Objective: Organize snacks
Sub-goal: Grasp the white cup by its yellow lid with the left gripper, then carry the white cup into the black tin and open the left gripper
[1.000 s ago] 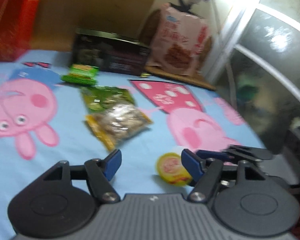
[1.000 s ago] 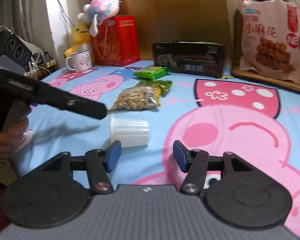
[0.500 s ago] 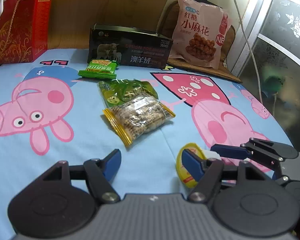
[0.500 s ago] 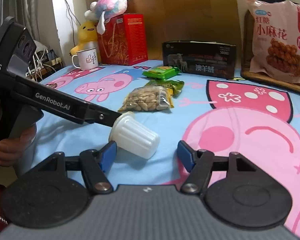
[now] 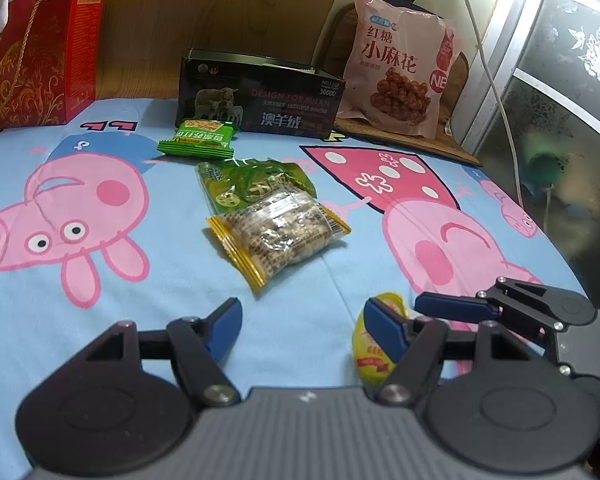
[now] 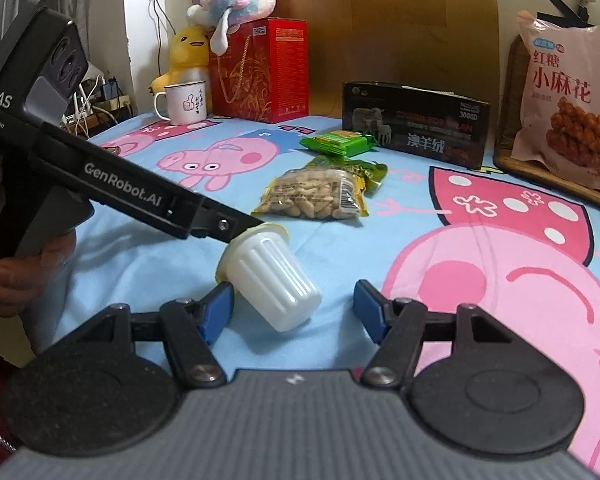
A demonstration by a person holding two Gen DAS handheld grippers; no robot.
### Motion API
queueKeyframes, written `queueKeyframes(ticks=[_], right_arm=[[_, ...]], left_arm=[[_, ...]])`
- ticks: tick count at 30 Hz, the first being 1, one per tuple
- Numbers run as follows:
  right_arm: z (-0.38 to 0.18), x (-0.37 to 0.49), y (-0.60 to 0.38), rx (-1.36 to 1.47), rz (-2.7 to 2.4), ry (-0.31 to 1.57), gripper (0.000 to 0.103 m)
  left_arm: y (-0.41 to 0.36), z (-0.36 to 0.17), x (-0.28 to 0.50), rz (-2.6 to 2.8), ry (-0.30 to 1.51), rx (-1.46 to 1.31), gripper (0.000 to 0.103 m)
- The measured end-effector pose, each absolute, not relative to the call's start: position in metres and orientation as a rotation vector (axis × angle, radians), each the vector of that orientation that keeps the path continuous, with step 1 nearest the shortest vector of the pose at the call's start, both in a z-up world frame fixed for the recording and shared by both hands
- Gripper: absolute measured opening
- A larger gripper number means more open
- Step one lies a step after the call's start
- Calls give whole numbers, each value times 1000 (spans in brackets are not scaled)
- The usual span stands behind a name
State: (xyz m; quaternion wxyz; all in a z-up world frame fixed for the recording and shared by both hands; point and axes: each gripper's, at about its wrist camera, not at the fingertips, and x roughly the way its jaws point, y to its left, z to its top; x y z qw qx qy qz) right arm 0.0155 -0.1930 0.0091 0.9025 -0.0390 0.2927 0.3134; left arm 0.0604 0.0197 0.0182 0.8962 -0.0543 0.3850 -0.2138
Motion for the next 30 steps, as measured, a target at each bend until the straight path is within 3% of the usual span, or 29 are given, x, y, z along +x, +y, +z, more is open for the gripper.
queueKeyframes(ticks=[23, 26, 28, 29, 30], right_arm=[[9, 3, -193, -112, 645, 598, 67], [9, 3, -196, -103, 641, 601, 62], [9, 3, -199, -102, 639, 601, 52], [10, 3, -200, -105, 644, 600, 48], [10, 4, -200, -103, 656, 602, 36]], left_arm=[[21, 28, 44, -652, 748, -219, 76], [7, 24, 43, -687, 775, -173, 70], [0, 16, 46, -720, 832, -178, 54], [-2, 13, 46, -705, 837, -173, 52], [-3, 13, 48, -698, 835, -170, 50]])
